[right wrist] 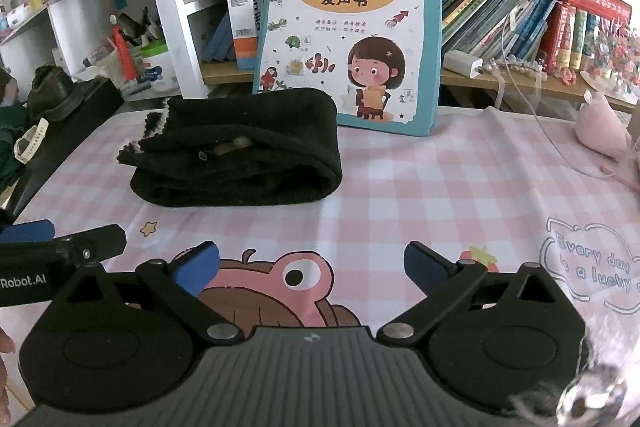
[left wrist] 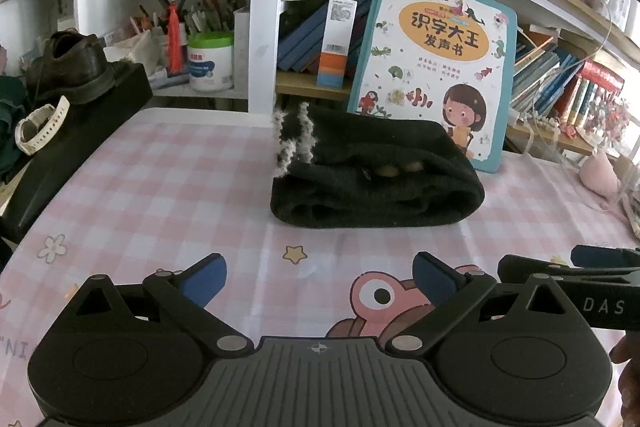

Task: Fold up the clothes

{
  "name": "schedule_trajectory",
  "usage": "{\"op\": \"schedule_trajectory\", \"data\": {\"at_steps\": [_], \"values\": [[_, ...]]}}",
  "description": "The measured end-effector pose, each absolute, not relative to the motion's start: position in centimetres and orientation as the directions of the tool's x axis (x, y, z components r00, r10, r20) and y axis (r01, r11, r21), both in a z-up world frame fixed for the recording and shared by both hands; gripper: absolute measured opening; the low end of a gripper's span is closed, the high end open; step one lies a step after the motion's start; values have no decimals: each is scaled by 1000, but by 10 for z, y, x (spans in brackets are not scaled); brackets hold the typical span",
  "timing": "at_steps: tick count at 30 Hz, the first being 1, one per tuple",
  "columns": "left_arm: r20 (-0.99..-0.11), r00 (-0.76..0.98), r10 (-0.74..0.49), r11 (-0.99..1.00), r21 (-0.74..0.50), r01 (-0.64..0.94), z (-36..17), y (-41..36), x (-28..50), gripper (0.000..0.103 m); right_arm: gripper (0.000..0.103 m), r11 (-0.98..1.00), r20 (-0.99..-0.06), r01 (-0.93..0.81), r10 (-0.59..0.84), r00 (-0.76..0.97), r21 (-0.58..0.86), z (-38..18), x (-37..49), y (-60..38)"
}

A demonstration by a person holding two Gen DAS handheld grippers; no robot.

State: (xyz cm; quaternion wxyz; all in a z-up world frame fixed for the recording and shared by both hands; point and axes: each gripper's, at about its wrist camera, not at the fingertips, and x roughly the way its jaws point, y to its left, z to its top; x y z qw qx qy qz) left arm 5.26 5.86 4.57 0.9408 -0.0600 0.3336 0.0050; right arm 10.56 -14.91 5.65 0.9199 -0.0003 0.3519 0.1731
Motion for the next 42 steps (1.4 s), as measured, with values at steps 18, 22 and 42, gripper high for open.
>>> {"op": "schedule_trajectory", "data": {"at_steps": [18, 22, 42], "values": [[-644, 765, -33, 994, -104, -44, 43, 56, 54, 103, 100, 945, -659, -307, 302, 689, 112, 56, 105, -146], [-639, 768, -30, 995, -96, -41, 43, 56, 53, 103, 100, 945, -662, -307, 300, 687, 109, 56, 105, -145], [-660, 751, -23, 994, -93, -51, 41, 57, 55, 103, 100, 952, -679, -287, 282, 678, 109, 54, 105, -142]]}}
